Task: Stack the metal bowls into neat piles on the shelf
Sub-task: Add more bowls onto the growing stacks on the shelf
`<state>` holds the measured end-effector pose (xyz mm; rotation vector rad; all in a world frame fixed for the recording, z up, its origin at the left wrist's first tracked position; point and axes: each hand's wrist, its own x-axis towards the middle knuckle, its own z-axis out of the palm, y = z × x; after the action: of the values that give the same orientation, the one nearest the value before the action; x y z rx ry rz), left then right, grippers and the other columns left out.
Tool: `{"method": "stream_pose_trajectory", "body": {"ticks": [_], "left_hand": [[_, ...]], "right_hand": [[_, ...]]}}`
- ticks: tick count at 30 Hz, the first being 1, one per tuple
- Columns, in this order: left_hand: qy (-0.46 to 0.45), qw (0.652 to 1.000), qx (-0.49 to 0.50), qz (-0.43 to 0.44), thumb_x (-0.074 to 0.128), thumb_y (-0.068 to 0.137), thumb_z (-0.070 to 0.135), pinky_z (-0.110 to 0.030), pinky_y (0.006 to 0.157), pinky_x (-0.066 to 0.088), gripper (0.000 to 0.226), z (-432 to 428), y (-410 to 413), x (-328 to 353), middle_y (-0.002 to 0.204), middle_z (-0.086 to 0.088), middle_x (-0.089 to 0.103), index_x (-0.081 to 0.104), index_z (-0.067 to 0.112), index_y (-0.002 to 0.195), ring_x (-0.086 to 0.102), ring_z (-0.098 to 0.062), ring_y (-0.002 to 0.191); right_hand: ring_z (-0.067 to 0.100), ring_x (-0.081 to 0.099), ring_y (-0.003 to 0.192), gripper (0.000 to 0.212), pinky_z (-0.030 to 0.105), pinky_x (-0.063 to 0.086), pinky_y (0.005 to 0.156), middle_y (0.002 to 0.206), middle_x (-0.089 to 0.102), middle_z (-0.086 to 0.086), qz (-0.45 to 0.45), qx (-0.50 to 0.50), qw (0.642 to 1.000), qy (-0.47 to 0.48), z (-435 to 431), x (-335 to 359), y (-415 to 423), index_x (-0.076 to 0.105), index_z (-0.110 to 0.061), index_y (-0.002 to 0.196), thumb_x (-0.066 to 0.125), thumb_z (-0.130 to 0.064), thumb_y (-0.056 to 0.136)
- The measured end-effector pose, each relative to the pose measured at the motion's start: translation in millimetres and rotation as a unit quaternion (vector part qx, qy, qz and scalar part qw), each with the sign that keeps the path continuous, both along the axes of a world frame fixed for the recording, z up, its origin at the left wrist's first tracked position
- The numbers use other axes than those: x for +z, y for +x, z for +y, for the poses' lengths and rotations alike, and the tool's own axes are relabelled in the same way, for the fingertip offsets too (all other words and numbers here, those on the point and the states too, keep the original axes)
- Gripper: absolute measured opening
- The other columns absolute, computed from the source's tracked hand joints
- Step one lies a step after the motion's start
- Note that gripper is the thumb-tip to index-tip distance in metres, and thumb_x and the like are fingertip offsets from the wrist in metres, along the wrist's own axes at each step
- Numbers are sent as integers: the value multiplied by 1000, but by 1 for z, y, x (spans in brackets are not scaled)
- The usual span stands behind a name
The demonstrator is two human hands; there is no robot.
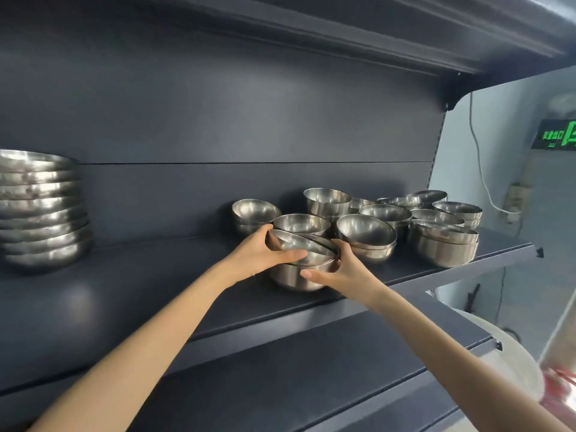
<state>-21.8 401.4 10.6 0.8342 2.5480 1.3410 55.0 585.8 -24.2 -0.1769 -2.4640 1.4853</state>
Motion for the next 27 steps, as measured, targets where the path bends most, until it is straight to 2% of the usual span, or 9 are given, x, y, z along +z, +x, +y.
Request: {"method": "stream_pose_trajectory", "body": {"ticks": [2,5,9,14,16,18,20,24,27], "left_hand": [[16,1000,8,-7,76,73,47,-10,70,39,67,-2,3,-1,105,21,51,44,28,128,49,4,97],[43,999,33,3,78,66,51,-12,75,40,91,-7,11,-5,124,14,52,37,20,142,48,-5,113],[72,994,82,19,80,64,48,-15,83,41,89,-19,19,-10,121,16,54,41,22,139,50,-7,117],[85,987,135,30,83,60,53,-24,96,40,104,-36,28,-16,135,10,49,34,22,146,46,-11,126],[89,983,156,38,82,47,65,-27,101,41,119,-43,31,-20,139,8,49,33,22,147,46,-11,127],[95,979,171,51,80,39,70,-28,103,42,127,-49,35,-20,137,8,51,35,22,147,48,-10,126],[100,976,184,57,80,37,71,-32,105,43,127,-54,36,-21,135,8,53,37,21,146,49,-10,126],[104,973,192,74,79,40,68,-33,104,45,120,-65,37,-22,132,9,56,39,21,144,53,-9,122],[127,969,193,86,88,57,48,-22,96,47,97,-75,36,-25,122,12,59,45,19,138,55,-8,117]], "right_hand": [[10,43,131,112,26,35,109,137,48,-5,8,21,1000,-8,2,-2,-1,13,-9,152,84,-35,69],[8,47,123,102,22,38,102,132,50,-8,26,39,999,-4,0,-4,-5,21,-11,148,84,-34,71],[9,49,124,101,28,40,107,130,53,-9,49,75,996,0,-8,-4,-8,25,-13,145,85,-37,67],[5,50,124,107,32,41,109,133,54,-10,68,124,990,15,-23,-2,-12,30,-15,143,86,-49,58],[3,50,120,99,20,43,102,130,52,-13,66,138,988,11,-29,-3,-14,30,-15,143,86,-41,66],[-5,50,108,93,4,41,83,119,50,-21,64,152,986,0,-34,-4,-17,28,-15,143,84,-34,72],[-11,49,99,90,0,40,74,111,47,-28,62,164,985,-3,-38,-5,-20,28,-17,143,83,-33,74],[4,49,121,102,17,41,98,134,50,-12,59,170,984,-19,-50,-7,-27,22,-13,149,84,-35,71],[6,49,122,104,18,40,98,134,50,-11,62,180,981,-21,-62,-7,-32,20,-14,149,85,-36,71]]}}
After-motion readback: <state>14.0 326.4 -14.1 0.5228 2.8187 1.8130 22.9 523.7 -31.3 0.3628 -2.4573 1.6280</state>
